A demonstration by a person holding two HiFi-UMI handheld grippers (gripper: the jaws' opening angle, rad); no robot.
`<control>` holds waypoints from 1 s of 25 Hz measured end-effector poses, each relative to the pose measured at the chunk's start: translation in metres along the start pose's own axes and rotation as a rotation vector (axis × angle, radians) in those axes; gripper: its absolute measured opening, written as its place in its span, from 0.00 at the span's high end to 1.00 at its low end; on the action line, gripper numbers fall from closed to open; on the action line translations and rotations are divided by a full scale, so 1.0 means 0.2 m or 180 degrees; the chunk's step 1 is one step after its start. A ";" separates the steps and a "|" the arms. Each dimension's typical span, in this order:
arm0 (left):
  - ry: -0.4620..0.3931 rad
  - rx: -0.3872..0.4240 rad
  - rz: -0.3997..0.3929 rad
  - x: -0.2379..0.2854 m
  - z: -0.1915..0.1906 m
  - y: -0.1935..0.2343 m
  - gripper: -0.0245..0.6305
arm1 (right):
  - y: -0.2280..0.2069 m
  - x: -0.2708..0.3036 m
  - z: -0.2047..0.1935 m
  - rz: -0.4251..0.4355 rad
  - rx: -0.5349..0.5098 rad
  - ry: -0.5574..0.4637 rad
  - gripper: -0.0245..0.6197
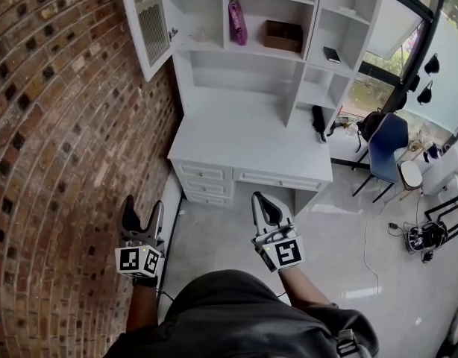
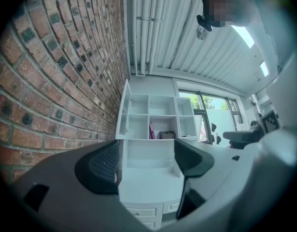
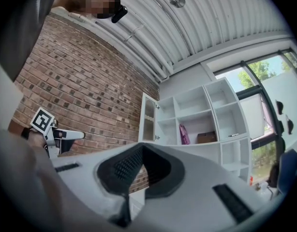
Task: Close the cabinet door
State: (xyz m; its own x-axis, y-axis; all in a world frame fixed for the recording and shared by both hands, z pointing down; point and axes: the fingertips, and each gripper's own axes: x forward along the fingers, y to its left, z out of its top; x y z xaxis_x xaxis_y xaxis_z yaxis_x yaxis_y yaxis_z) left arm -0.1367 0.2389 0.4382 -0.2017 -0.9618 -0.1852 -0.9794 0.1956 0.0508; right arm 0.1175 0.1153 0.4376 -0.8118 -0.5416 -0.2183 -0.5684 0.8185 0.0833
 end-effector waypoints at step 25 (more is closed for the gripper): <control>0.0101 -0.0074 -0.0025 0.43 -0.19 0.58 0.43 | 0.13 0.71 -0.23 0.0028 0.0007 0.0088 0.96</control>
State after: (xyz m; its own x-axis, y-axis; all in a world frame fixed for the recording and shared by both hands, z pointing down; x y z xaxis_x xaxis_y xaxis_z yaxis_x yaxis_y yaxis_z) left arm -0.2668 0.1707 0.4650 -0.1932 -0.9689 -0.1544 -0.9803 0.1839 0.0723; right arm -0.0187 0.0505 0.4525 -0.8201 -0.5395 -0.1907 -0.5611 0.8236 0.0830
